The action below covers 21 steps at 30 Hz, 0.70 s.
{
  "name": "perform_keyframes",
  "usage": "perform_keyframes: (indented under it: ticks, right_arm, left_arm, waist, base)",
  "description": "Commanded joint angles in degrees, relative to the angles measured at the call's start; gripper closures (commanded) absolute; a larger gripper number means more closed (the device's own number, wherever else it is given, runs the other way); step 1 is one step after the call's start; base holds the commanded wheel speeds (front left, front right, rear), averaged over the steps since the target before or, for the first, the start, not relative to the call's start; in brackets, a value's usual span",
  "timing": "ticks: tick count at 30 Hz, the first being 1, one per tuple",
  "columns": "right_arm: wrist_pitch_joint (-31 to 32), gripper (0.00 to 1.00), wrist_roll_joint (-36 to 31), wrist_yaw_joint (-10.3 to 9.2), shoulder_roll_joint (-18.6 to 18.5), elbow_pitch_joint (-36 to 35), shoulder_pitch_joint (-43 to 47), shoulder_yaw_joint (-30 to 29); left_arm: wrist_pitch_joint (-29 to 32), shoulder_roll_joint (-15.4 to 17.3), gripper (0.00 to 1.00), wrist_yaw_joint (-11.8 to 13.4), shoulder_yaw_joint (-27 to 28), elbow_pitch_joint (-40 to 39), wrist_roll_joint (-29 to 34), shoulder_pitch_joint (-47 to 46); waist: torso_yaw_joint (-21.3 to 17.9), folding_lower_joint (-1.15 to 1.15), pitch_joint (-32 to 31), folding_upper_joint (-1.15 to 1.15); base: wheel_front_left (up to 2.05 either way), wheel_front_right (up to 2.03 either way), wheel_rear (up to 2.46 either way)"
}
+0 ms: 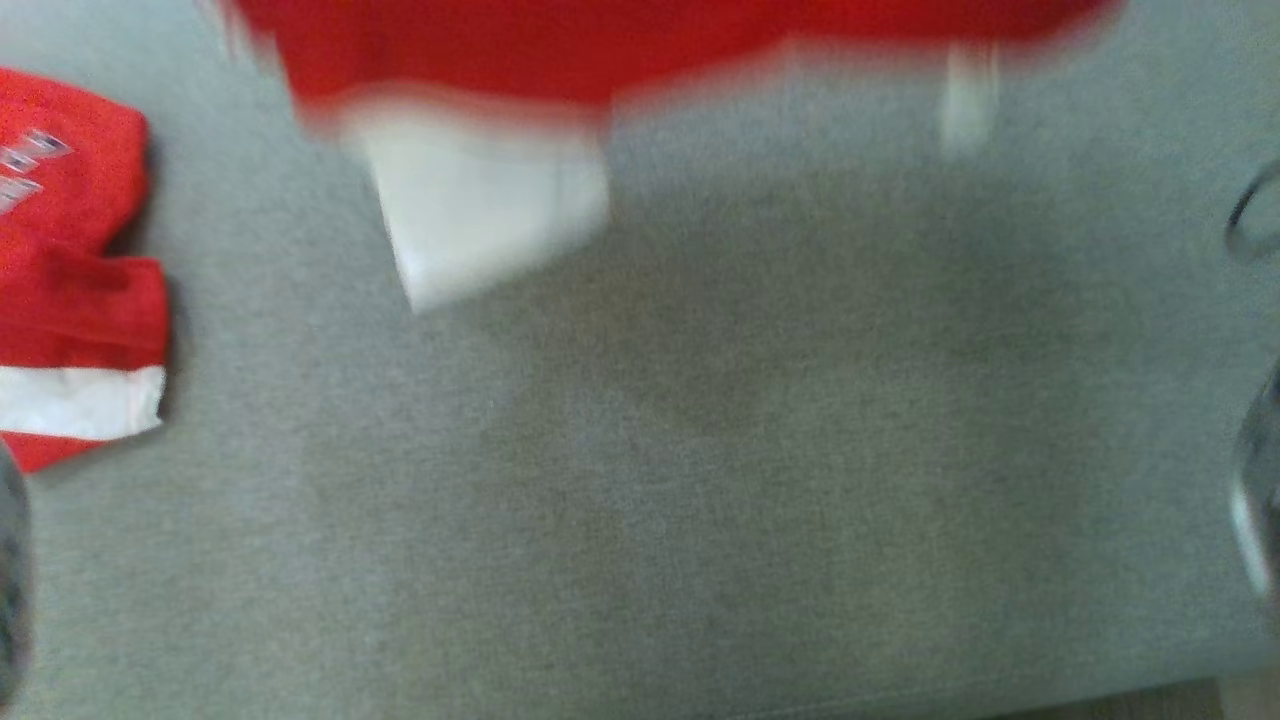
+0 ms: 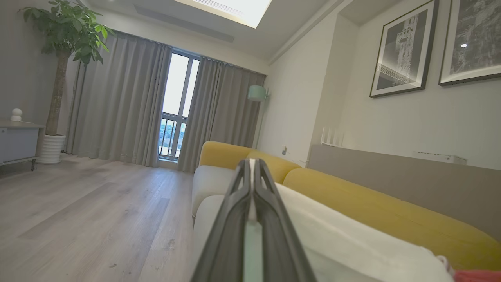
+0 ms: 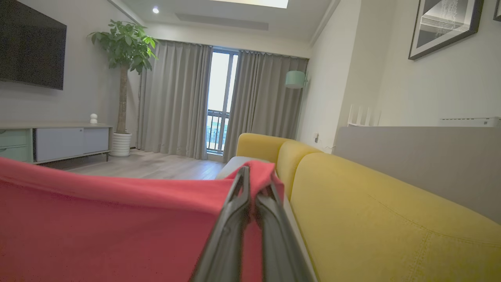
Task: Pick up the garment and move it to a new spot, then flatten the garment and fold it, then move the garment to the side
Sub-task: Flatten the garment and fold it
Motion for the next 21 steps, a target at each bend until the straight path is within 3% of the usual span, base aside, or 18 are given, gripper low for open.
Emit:
perform_keyframes:
  ticks: [1,8,15,21]
  right_arm:
    - [-2.3,1.0,-0.8,-0.04,0.5,0.8,-4.8,-0.4]
    - [-13.7,1.0,-5.3,-0.04,1.6,17.4,-17.7,-3.8]
    - [-17.9,1.0,-6.8,-0.04,1.6,30.5,-14.0,-2.1]
    - [-16.9,1.0,-3.9,-0.04,1.8,39.0,-6.6,5.1]
  left_arm:
    - [-1.7,2.9,1.0,-0.5,0.8,0.4,0.9,-5.4]
    - [-10.1,2.1,1.0,-2.2,-1.6,12.9,2.6,-16.1]
    - [-14.7,0.3,1.0,-2.9,-8.3,19.2,0.2,-10.8]
    - [-16.3,2.8,1.0,-3.0,-14.6,18.9,-4.6,-0.7]
  waist:
    - [-0.3,-0.03,4.1,0.0]
    - [0.6,-0.03,5.6,0.0]
    - [2.3,-0.03,4.7,0.0]
    - [3.0,-0.03,2.8,0.0]
  base:
    - [0.0,0.0,0.0]
    - [0.0,0.0,0.0]
    - [0.0,0.0,0.0]
    - [0.0,0.0,0.0]
